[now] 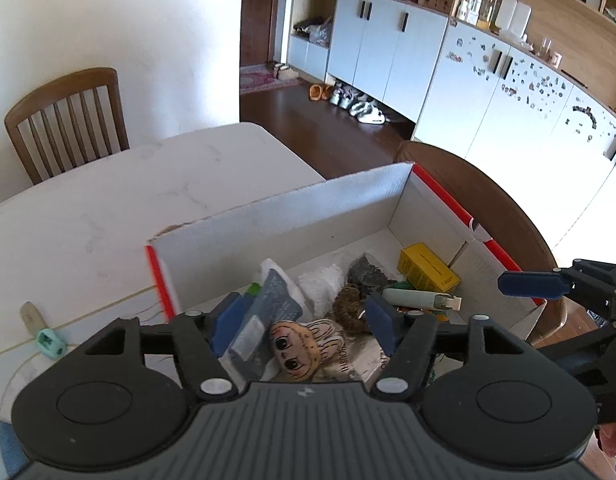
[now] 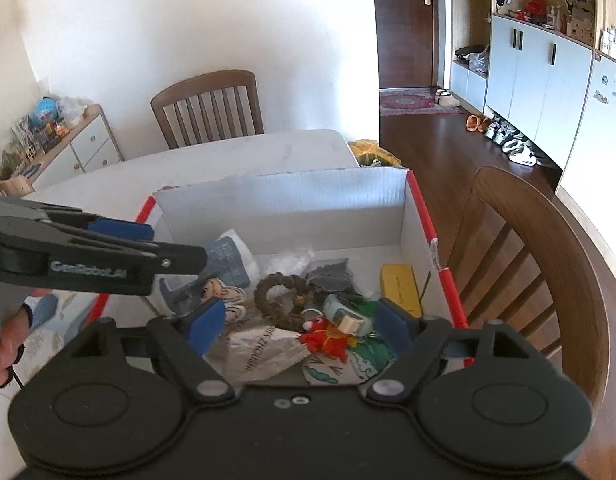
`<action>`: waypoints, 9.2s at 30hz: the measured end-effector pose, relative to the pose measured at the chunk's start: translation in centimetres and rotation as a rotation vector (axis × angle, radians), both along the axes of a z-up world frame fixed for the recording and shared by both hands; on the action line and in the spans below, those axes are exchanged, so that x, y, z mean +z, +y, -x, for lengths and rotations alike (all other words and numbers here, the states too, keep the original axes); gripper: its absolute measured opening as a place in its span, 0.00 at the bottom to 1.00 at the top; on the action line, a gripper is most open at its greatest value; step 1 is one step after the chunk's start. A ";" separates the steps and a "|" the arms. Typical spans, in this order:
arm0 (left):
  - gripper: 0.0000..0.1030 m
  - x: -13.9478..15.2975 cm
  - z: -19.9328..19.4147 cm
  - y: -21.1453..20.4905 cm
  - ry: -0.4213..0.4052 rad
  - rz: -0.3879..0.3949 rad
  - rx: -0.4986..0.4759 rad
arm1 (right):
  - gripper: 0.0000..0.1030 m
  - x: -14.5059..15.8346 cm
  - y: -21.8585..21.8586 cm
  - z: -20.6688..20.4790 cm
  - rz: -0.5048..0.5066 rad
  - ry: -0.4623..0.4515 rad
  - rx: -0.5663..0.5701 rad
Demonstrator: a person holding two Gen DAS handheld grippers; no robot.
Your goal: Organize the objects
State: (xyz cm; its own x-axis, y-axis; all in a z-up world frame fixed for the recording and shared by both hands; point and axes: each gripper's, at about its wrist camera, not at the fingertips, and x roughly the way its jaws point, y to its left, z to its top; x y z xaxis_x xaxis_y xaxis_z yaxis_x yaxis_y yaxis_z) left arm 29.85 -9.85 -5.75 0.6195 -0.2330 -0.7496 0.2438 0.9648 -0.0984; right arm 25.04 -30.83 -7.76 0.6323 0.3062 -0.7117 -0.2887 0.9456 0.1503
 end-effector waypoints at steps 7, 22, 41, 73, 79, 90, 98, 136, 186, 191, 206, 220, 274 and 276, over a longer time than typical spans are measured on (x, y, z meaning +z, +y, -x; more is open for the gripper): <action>0.75 1.5 1.8 2.8 -0.027 0.017 0.017 | 0.85 0.3 1.3 1.2 -0.026 -0.008 -0.043; 0.86 2.7 4.2 10.0 -0.063 0.041 0.040 | 0.99 2.0 6.5 3.8 -0.095 -0.074 -0.104; 0.99 2.0 4.4 20.1 -0.132 0.015 0.132 | 0.99 1.8 18.4 3.5 -0.042 -0.073 0.037; 0.99 -7.2 -3.0 27.5 0.052 -0.005 0.278 | 0.91 -5.3 30.1 -1.7 0.116 -0.021 0.235; 0.98 -9.0 -5.2 27.9 0.113 -0.005 0.350 | 0.87 -6.6 31.5 -3.6 0.109 -0.013 0.247; 0.72 -11.7 -7.8 28.4 0.207 0.025 0.389 | 0.71 -9.5 33.8 -6.5 0.117 0.007 0.290; 0.53 -12.0 -7.6 28.1 0.193 0.045 0.355 | 0.55 -10.4 34.5 -7.3 0.111 0.014 0.316; 0.21 -6.3 -1.8 26.1 0.079 -0.022 0.242 | 0.30 -4.5 27.9 2.1 0.097 -0.077 0.257; 0.21 -0.4 3.3 1.0 0.101 0.063 -0.064 | 0.31 -0.3 3.6 0.4 0.136 -0.098 0.039; 0.21 -2.4 1.9 -0.5 0.140 0.003 -0.054 | 0.31 -1.7 3.3 -1.8 0.146 -0.072 0.044; 0.21 -6.2 -0.9 -1.6 0.239 -0.077 -0.026 | 0.31 -5.2 4.7 -4.3 0.210 0.038 0.127; 0.21 -6.3 -0.8 -1.8 0.237 -0.062 -0.004 | 0.33 -4.9 3.9 -4.3 0.181 0.048 0.140; 0.93 2.1 9.2 5.1 -0.131 0.036 0.062 | 0.81 3.4 2.5 6.0 -0.080 -0.153 0.021; 0.97 2.1 9.4 5.2 -0.136 0.042 0.055 | 0.84 3.5 2.5 6.3 -0.092 -0.154 0.010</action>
